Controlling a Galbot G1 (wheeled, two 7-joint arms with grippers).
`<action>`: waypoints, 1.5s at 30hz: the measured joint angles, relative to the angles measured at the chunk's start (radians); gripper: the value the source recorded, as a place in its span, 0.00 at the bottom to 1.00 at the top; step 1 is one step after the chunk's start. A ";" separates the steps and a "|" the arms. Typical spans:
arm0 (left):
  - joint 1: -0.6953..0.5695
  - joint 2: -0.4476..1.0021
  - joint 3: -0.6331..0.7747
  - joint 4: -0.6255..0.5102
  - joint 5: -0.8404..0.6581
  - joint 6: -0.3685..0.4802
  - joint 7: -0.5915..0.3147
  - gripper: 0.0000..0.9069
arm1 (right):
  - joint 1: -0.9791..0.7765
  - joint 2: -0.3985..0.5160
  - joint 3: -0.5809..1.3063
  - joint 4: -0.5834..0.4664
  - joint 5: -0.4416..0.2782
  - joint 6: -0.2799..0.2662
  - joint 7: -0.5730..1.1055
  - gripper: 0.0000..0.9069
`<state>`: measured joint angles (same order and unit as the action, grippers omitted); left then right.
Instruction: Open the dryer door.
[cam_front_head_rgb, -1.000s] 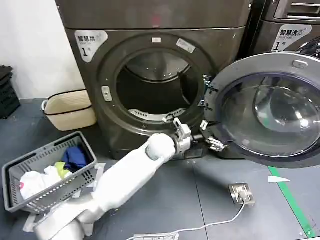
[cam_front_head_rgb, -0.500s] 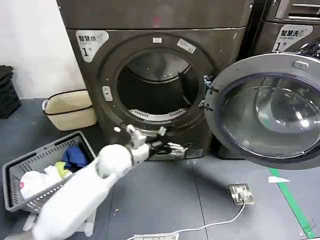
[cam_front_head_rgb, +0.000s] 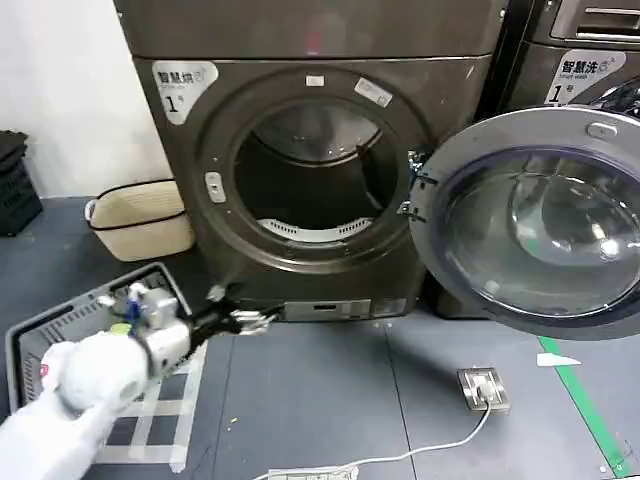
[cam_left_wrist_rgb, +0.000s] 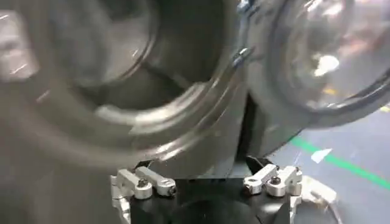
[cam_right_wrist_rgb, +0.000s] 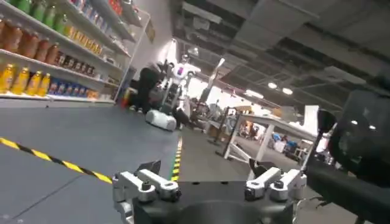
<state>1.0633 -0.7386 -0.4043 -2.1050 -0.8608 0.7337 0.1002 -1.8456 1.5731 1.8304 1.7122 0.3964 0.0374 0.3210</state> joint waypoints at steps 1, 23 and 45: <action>0.029 0.008 -0.037 0.000 -0.025 0.004 -0.022 1.00 | 0.000 -0.002 -0.004 -0.001 -0.001 0.002 -0.001 1.00; -0.118 0.187 -0.120 0.200 -0.889 0.003 -0.771 1.00 | 0.029 0.008 -0.112 0.023 -0.016 0.017 -0.010 1.00; -0.186 0.365 -0.069 0.426 -1.277 0.002 -0.994 1.00 | 0.027 -0.001 -0.102 0.023 0.025 0.029 -0.012 1.00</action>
<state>0.8778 -0.3736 -0.4734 -1.6794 -2.1376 0.7361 -0.8941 -1.8181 1.5720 1.7284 1.7353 0.4211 0.0666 0.3089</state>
